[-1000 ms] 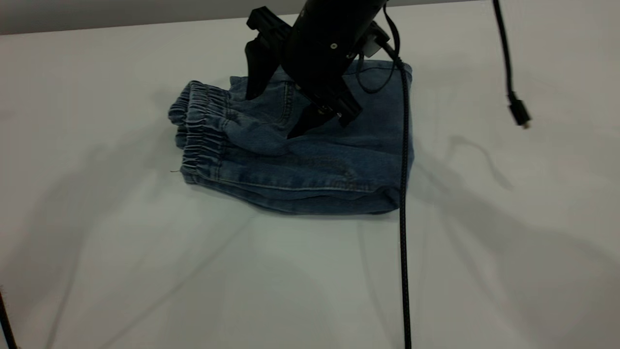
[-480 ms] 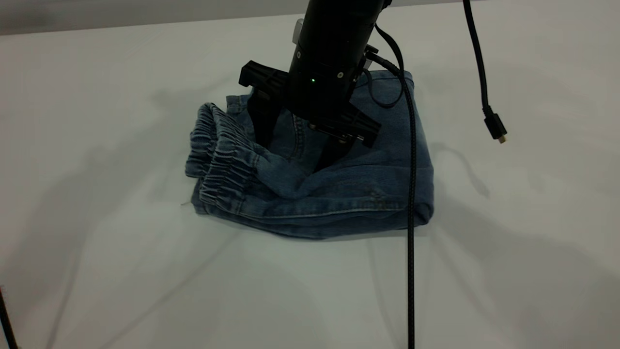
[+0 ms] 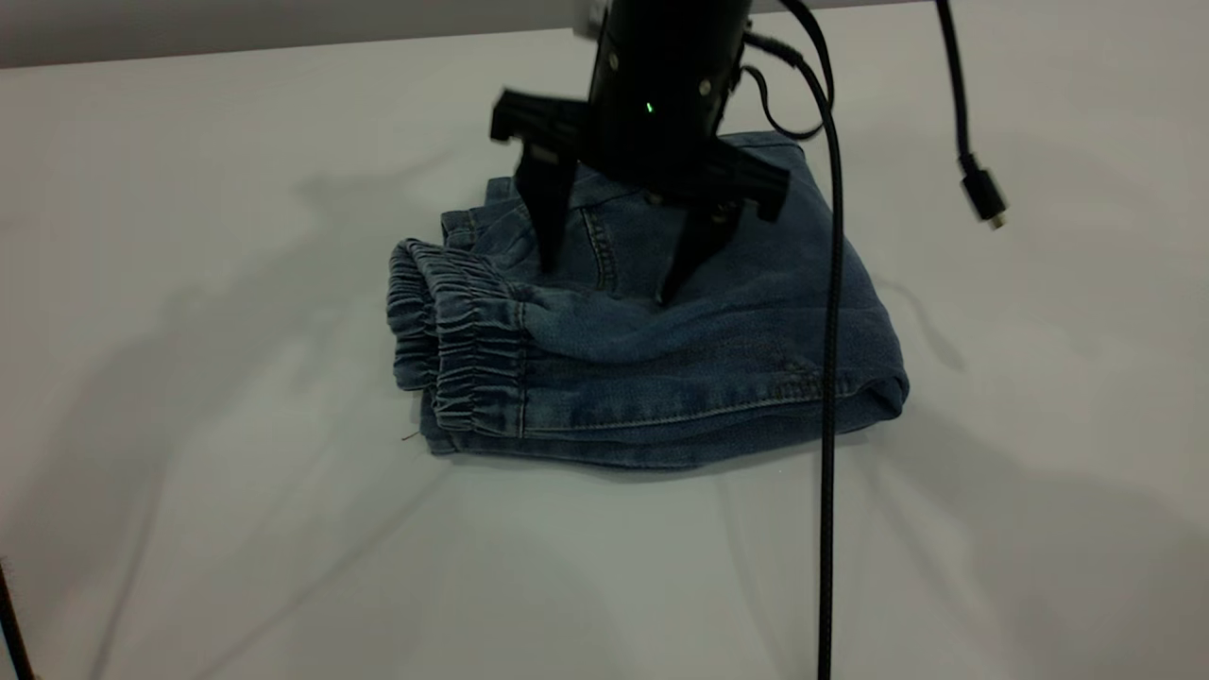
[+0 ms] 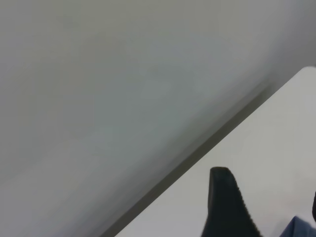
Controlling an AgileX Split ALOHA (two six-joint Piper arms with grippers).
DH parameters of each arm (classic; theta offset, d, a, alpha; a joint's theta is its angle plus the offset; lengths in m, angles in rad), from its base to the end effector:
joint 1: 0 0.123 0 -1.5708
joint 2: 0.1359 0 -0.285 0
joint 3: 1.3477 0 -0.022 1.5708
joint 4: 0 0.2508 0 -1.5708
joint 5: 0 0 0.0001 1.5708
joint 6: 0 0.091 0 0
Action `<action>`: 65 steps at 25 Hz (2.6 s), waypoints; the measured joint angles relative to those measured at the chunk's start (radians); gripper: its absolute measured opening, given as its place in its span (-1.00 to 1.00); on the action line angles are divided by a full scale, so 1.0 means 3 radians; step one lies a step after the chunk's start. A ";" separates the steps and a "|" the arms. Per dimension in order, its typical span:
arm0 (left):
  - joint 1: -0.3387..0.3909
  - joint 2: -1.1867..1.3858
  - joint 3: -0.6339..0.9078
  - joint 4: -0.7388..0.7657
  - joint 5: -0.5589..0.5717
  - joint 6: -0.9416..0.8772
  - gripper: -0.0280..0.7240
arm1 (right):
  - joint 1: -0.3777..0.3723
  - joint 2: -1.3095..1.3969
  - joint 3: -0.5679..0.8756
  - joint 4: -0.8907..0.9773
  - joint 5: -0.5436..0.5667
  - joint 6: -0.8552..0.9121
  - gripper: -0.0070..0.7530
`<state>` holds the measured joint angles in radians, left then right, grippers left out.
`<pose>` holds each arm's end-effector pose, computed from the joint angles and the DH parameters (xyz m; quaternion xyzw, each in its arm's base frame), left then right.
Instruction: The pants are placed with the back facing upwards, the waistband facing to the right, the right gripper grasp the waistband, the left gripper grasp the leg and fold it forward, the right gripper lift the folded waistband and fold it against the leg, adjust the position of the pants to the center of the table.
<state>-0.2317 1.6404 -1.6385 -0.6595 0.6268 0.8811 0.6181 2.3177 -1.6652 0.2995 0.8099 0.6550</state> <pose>0.3654 -0.1199 0.4095 0.3205 0.7705 -0.1305 0.5353 0.3660 0.2841 0.1014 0.1100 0.9822 0.1519 0.0078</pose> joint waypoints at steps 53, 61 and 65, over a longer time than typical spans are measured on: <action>0.0000 -0.1778 0.0487 0.0726 0.1980 -0.0784 0.09 | 0.0003 -0.5140 0.1420 -0.0530 0.1319 -0.2492 0.26; 0.0000 -0.2089 0.1399 0.0725 0.1973 -0.0829 0.09 | 0.0003 -0.5982 0.2711 -0.0585 0.1069 -0.2321 0.26; 0.0000 -0.2345 0.1846 0.0712 0.1974 -0.0943 0.09 | 0.0003 -0.6375 0.3281 -0.0615 0.1054 -0.2317 0.26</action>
<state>-0.2317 0.9368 -1.0846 -0.4461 1.2190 0.5982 0.6191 0.4050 -0.6810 0.1149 1.1262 -0.0401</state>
